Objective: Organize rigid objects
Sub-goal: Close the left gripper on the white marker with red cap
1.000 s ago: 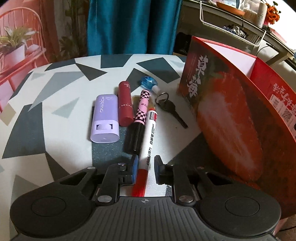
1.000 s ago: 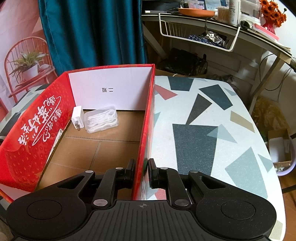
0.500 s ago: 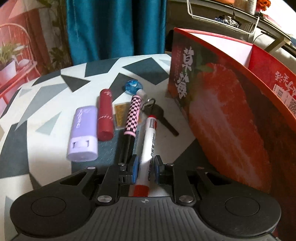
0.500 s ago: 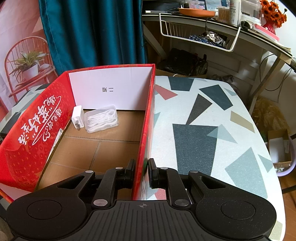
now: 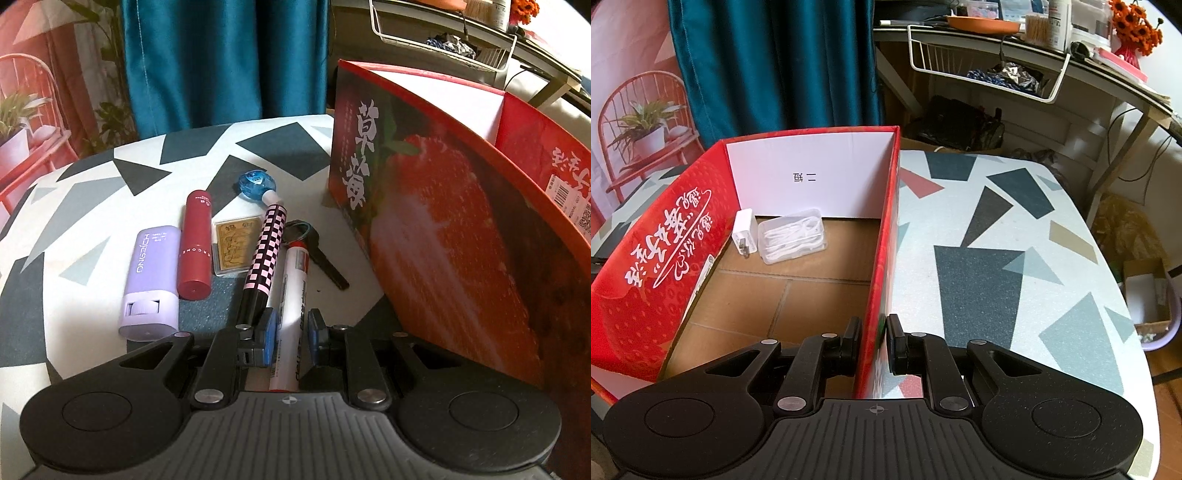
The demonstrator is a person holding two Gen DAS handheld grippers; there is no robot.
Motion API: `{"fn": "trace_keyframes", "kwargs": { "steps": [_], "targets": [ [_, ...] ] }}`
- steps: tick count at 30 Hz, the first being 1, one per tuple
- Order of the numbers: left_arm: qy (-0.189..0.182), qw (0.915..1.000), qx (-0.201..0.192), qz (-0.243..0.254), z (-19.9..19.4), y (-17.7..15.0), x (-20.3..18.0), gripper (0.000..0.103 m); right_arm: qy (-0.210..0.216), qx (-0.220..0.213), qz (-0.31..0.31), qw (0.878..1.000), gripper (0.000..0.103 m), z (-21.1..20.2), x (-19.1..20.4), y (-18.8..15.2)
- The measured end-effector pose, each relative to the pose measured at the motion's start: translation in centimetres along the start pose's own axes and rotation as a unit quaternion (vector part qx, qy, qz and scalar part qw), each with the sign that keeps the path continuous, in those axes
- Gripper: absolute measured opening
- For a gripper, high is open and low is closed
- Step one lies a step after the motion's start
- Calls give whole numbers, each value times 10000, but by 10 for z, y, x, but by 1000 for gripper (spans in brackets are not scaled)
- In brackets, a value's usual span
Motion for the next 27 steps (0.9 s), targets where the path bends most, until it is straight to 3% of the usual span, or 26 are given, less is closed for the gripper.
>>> {"fn": "trace_keyframes", "kwargs": {
  "steps": [7, 13, 27],
  "targets": [
    [-67, 9998, 54, 196, -12, -13, -7, 16, -15, 1, -11, 10000, 13, 0, 0, 0],
    [-217, 9997, 49, -59, -25, -29, -1, 16, -28, -4, -48, 10000, 13, 0, 1, 0],
    [-78, 9999, -71, -6, -32, -39, -6, 17, 39, -175, -124, 9998, 14, -2, 0, -4]
  ]
}}
Point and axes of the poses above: each gripper's, at about its wrist camera, not at the fingertips, and z roughly the way its jaws point, x to its left, y to its top, the point moved 2 cm from there along z, roughly the way its jaws point, and after that the axes turned 10 degrees about -z, right-handed, at the moved point
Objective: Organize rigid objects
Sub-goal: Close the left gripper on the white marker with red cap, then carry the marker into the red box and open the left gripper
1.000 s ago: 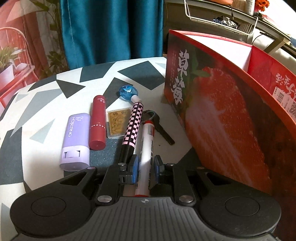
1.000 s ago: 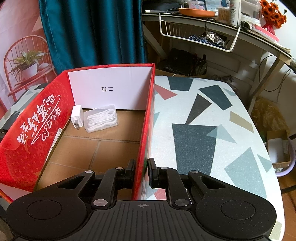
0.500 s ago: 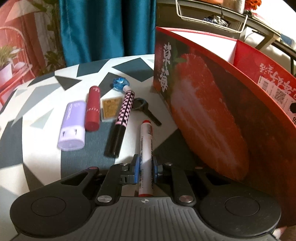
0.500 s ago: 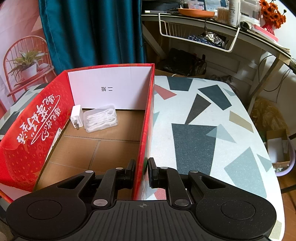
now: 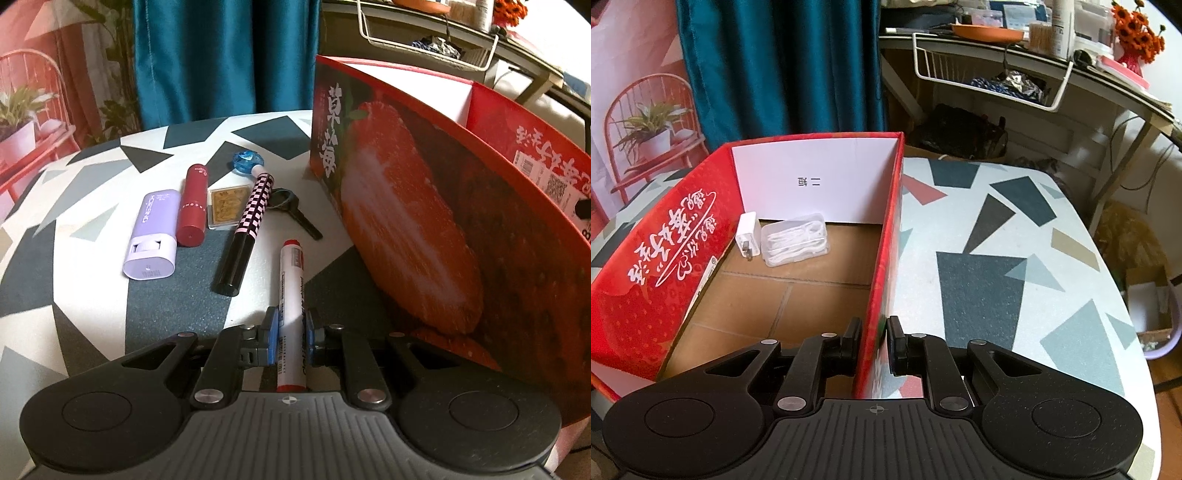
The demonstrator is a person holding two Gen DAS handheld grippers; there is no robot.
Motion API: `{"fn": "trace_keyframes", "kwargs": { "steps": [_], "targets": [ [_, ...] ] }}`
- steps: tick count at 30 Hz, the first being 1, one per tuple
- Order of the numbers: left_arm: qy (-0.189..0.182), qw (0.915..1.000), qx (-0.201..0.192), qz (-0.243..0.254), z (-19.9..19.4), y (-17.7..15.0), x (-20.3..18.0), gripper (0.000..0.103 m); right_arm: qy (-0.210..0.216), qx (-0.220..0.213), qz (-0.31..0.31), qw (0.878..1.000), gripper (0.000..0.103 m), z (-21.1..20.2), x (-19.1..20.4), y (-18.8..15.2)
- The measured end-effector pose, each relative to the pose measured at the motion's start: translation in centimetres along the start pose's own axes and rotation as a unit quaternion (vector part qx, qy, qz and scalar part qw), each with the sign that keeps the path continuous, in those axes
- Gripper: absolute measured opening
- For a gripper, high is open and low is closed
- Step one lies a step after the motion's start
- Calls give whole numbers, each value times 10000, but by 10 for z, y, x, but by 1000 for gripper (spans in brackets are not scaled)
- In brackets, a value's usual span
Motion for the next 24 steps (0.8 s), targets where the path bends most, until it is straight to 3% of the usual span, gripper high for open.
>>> {"fn": "trace_keyframes", "kwargs": {
  "steps": [7, 13, 24],
  "targets": [
    [-98, 9999, 78, -61, 1, 3, 4, 17, 59, -94, -44, 9999, 15, 0, -1, -2],
    [-70, 9999, 61, -49, 0, 2, 2, 17, -191, 182, 67, 9996, 12, 7, 6, 0],
    [-130, 9997, -6, -191, -5, 6, 10, 16, -345, 201, 196, 9990, 10, 7, 7, 0]
  ]
}}
Point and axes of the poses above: each gripper's, at about its wrist camera, not at the fingertips, and z roughly the way its jaws point, x to its left, y to its top, the point moved 2 cm from there along z, roughly the way its jaws point, and after that the axes turned 10 degrees about -z, right-handed, at the moved point
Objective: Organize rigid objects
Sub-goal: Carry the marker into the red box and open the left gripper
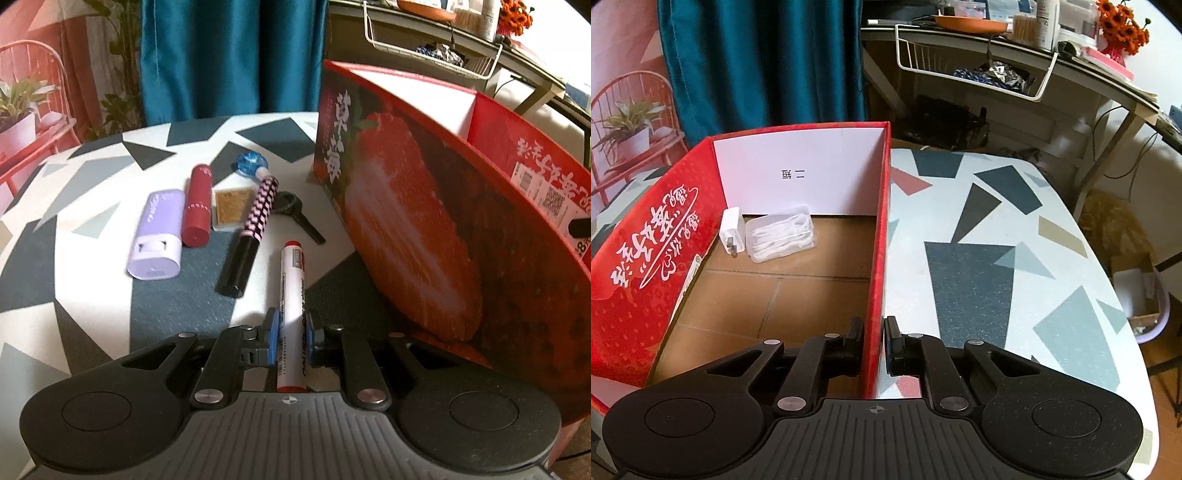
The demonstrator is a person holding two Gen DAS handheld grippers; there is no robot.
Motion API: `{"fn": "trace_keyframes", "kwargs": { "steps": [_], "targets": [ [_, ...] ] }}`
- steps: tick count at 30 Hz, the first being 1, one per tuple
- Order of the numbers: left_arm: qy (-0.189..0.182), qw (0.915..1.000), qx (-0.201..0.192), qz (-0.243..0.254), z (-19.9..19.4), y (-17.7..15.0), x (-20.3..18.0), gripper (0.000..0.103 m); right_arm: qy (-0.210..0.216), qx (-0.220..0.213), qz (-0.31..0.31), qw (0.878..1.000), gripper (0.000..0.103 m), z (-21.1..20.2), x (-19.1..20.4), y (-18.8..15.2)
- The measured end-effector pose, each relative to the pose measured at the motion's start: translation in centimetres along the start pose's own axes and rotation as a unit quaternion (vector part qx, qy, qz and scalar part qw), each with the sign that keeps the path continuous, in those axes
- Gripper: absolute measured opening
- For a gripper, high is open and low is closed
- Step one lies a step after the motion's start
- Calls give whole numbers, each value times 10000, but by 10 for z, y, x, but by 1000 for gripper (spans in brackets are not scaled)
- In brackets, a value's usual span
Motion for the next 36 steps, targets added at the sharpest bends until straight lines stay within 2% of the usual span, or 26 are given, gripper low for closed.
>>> {"fn": "trace_keyframes", "kwargs": {
  "steps": [7, 12, 15, 22, 27, 31, 36],
  "targets": [
    [-41, 9993, -353, -87, -19, 20, 4, 16, 0, -4, 84, 10000, 10, 0, -1, 0],
    [-192, 9972, -723, -84, -39, 51, -1, 16, 1, -5, 82, 10000, 10, 0, -1, 0],
    [-200, 9949, -963, 205, -47, 70, -15, 16, 4, -4, 88, 10000, 10, 0, -1, 0],
    [-554, 9852, -1267, 1009, -44, 105, -64, 16, 31, -2, 108, 9999, 10, 0, -2, 1],
    [-736, 9829, -1089, 1287, -22, 110, -91, 16, 57, -5, 136, 9999, 11, 0, -2, 1],
    [-770, 9799, -976, 1562, -6, 107, -106, 16, 84, -14, 139, 9999, 11, 0, -3, 1],
    [-746, 9800, -800, 1664, 12, 105, -112, 16, 104, -15, 126, 9999, 11, 0, -4, 1]
  ]
}}
Point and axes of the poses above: each gripper's, at about its wrist camera, not at the fingertips, and z roughly the way its jaws point, x to its left, y to its top, the point moved 2 cm from there along z, roughly the way its jaws point, and after that the axes turned 10 degrees about -z, right-handed, at the moved point
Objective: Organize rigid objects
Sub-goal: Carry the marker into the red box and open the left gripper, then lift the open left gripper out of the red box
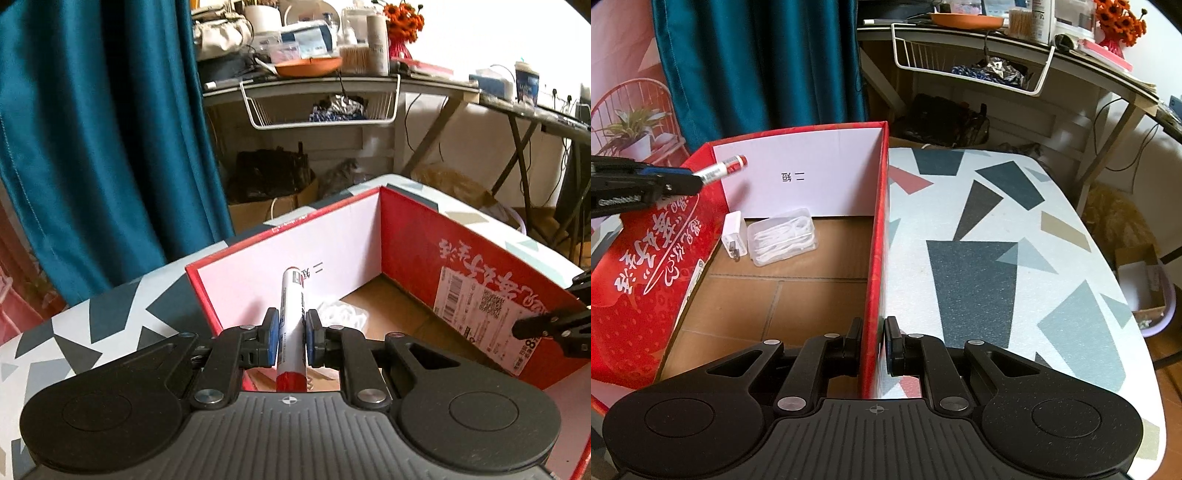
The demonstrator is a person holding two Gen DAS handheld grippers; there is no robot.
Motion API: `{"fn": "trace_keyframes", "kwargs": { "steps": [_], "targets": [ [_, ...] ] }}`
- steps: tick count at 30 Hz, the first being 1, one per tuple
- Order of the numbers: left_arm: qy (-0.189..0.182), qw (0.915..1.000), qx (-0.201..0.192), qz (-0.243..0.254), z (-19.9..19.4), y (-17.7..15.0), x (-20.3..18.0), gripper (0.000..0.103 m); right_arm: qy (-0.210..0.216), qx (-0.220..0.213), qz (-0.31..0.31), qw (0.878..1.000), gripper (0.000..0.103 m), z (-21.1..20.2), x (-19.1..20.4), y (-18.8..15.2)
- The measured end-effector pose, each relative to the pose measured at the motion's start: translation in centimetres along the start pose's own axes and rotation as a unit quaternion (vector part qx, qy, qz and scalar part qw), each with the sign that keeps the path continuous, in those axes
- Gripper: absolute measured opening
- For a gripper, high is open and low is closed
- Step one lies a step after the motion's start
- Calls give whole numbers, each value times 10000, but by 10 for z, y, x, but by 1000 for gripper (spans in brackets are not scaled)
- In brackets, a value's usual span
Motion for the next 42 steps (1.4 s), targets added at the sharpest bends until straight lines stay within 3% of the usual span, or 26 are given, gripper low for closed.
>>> {"fn": "trace_keyframes", "kwargs": {
  "steps": [5, 14, 19, 22, 27, 31, 35, 42],
  "targets": [
    [-31, 9997, 239, -101, 9, 1, 4, 16, 0, 6, -1, 10000, 11, 0, 0, 0],
    [-14, 9991, 114, -399, 2, 3, 18, 17, 7, 19, -10, 10000, 11, 1, 1, 0],
    [-90, 9966, -115, -810, -18, 7, 41, 20, 21, 31, -12, 10000, 11, 0, 0, 0],
    [27, 9927, -263, -1181, -33, 9, 62, 32, 28, 27, 5, 10000, 11, 0, 0, 0],
    [360, 9832, -459, -1731, -55, 4, 103, 33, 32, 24, 14, 10000, 11, 0, 0, 0],
    [720, 9766, -381, -1989, -62, -10, 129, 33, 36, 21, 18, 10000, 11, 0, 0, 0],
    [858, 9783, -229, -1870, -57, -24, 135, 32, 34, 21, 8, 10000, 11, 0, 0, 0],
    [697, 9838, 161, -1641, -24, -48, 120, 32, -1, 32, -50, 10000, 11, 0, 1, 0]
  ]
}}
Point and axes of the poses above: each gripper's, at about its wrist camera, not at the fingertips, and z roughly the way its jaws point, x to its left, y to its top, the point moved 2 cm from there along z, roughly the way its jaws point, and after that the axes turned 10 degrees about -z, right-handed, at the moved point
